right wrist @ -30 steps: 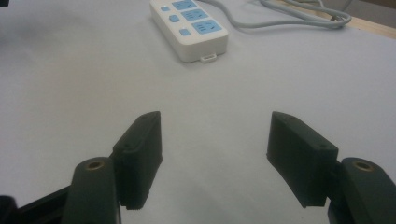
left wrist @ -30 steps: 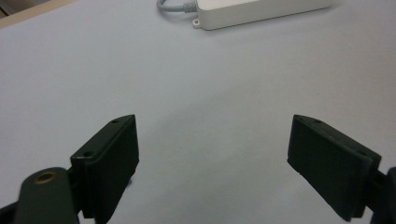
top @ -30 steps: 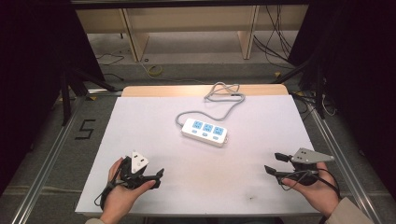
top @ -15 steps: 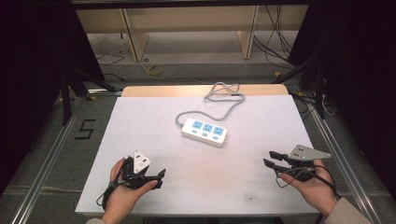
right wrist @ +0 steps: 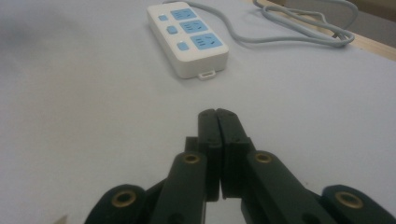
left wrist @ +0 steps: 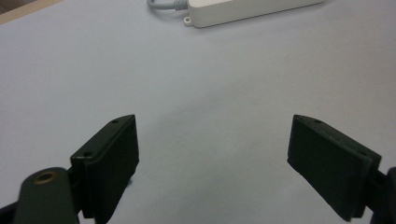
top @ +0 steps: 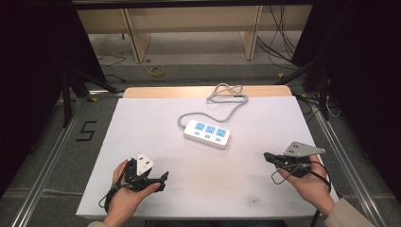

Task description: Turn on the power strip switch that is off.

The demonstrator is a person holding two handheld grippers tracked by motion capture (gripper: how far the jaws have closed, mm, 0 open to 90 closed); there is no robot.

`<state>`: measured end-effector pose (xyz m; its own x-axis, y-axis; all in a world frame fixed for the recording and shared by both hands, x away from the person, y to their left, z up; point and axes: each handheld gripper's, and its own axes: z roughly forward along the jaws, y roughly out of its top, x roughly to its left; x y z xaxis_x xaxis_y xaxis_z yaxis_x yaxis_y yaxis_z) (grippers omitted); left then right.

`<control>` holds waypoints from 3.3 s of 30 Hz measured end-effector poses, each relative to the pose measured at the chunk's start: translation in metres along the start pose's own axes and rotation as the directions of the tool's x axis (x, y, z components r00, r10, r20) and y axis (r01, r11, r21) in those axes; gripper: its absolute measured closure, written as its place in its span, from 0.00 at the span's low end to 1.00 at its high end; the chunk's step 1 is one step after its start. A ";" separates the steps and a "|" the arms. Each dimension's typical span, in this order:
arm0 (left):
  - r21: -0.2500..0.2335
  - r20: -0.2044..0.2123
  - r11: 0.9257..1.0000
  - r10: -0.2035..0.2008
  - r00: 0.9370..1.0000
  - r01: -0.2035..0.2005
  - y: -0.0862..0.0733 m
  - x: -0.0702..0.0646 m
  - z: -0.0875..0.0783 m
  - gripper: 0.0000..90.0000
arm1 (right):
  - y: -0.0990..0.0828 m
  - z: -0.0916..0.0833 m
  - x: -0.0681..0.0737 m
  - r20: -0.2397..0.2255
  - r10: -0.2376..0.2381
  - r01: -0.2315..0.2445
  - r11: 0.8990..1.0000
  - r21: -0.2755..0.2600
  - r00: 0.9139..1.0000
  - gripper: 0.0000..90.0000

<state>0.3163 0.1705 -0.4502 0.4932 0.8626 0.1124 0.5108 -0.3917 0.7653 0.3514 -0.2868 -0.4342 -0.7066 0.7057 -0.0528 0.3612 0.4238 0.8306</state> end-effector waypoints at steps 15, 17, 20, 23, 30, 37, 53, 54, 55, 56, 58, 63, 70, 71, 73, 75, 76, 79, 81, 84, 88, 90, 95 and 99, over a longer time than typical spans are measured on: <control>0.005 0.002 1.000 0.012 1.000 -0.012 0.001 -0.002 0.001 0.18 | 0.022 0.022 0.004 -0.012 -0.017 0.017 1.000 -0.002 1.000 1.00; 0.004 0.001 1.000 0.013 1.000 -0.013 0.001 -0.002 0.001 0.18 | 0.024 0.025 0.005 -0.014 -0.017 0.017 1.000 -0.003 1.000 1.00; 0.004 0.002 1.000 0.013 1.000 -0.013 0.001 -0.002 0.001 0.18 | 0.027 0.028 0.005 -0.016 -0.021 0.021 1.000 -0.004 1.000 1.00; 0.005 0.002 1.000 0.013 1.000 -0.013 0.001 -0.002 0.001 0.18 | 0.031 0.033 0.007 -0.019 -0.025 0.025 1.000 -0.005 1.000 1.00; 0.007 0.000 1.000 0.018 1.000 -0.018 0.001 -0.003 0.001 0.18 | 0.037 0.040 0.010 -0.027 -0.032 0.032 0.999 -0.002 0.999 1.00; 0.006 -0.001 1.000 0.020 1.000 -0.020 0.001 -0.003 0.001 0.18 | 0.040 0.046 0.011 -0.028 -0.034 0.034 0.999 0.001 0.999 1.00; 0.006 0.000 1.000 0.014 1.000 -0.014 0.001 -0.003 0.002 0.18 | 0.051 0.058 0.013 -0.028 -0.036 0.036 0.999 -0.002 0.999 1.00; 0.008 0.000 1.000 0.017 1.000 -0.017 0.001 -0.003 0.002 0.18 | 0.052 0.060 0.013 -0.031 -0.036 0.036 0.999 0.001 0.999 1.00; 0.006 -0.001 1.000 0.016 1.000 -0.016 0.001 -0.003 0.002 0.18 | 0.052 0.060 0.013 -0.031 -0.036 0.036 0.999 0.001 0.999 1.00; 0.005 -0.001 1.000 0.016 1.000 -0.016 0.001 -0.003 0.002 0.18 | 0.052 0.061 0.013 -0.031 -0.040 0.040 0.999 0.002 0.999 1.00; 0.005 -0.001 1.000 0.016 1.000 -0.016 0.002 -0.003 0.002 0.18 | 0.053 0.063 0.014 -0.030 -0.039 0.039 0.999 0.004 0.999 1.00; 0.005 0.001 1.000 0.014 1.000 -0.014 0.001 -0.003 0.002 0.18 | 0.056 0.068 0.015 -0.029 -0.045 0.045 0.999 0.013 0.999 1.00; 0.007 0.002 1.000 0.016 1.000 -0.016 0.001 -0.003 0.002 0.18 | 0.058 0.074 0.016 -0.031 -0.052 0.052 0.998 0.021 0.998 1.00; 0.008 0.002 1.000 0.017 1.000 -0.017 0.002 -0.003 0.002 0.18 | 0.059 0.076 0.016 -0.033 -0.052 0.053 0.998 0.022 0.998 1.00; 0.008 0.002 1.000 0.018 1.000 -0.018 0.002 -0.003 0.002 0.18 | 0.060 0.077 0.016 -0.032 -0.051 0.052 0.998 0.024 0.998 1.00; 0.007 0.003 1.000 0.019 1.000 -0.019 0.002 -0.003 0.002 0.18 | 0.061 0.079 0.017 -0.032 -0.052 0.052 0.998 0.024 0.998 1.00; 0.007 0.003 1.000 0.018 1.000 -0.018 0.002 -0.003 0.003 0.18 | 0.061 0.079 0.017 -0.033 -0.051 0.052 0.998 0.025 0.998 1.00; 0.008 0.003 1.000 0.019 1.000 -0.019 0.002 -0.003 0.003 0.18 | 0.062 0.081 0.017 -0.033 -0.052 0.053 0.998 0.025 0.998 1.00; 0.008 0.004 1.000 0.020 1.000 -0.020 0.002 -0.003 0.003 0.18 | 0.063 0.083 0.018 -0.035 -0.052 0.053 0.998 0.028 0.998 1.00; 0.008 0.004 1.000 0.020 1.000 -0.020 0.002 -0.003 0.003 0.18 | 0.064 0.085 0.018 -0.037 -0.056 0.057 0.998 0.029 0.998 1.00; 0.009 0.005 1.000 0.021 1.000 -0.021 0.002 -0.003 0.003 0.18 | 0.066 0.090 0.020 -0.042 -0.056 0.057 0.998 0.036 0.998 1.00; 0.008 0.004 1.000 0.021 1.000 -0.021 0.002 -0.003 0.003 0.18 | 0.067 0.091 0.019 -0.042 -0.057 0.058 0.998 0.034 0.997 1.00; 0.009 0.005 1.000 0.022 1.000 -0.022 0.002 -0.004 0.003 0.18 | 0.069 0.094 0.020 -0.044 -0.053 0.054 0.998 0.035 0.998 1.00; 0.009 0.005 1.000 0.022 1.000 -0.022 0.002 -0.004 0.003 0.18 | 0.071 0.098 0.021 -0.049 -0.058 0.060 0.998 0.036 0.997 1.00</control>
<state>0.3174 0.1658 -0.4511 0.5079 0.8522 0.1257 0.5059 -0.4132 0.7572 0.4224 -0.1861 -0.4307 -0.7553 0.6513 -0.0738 0.3401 0.4856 0.8053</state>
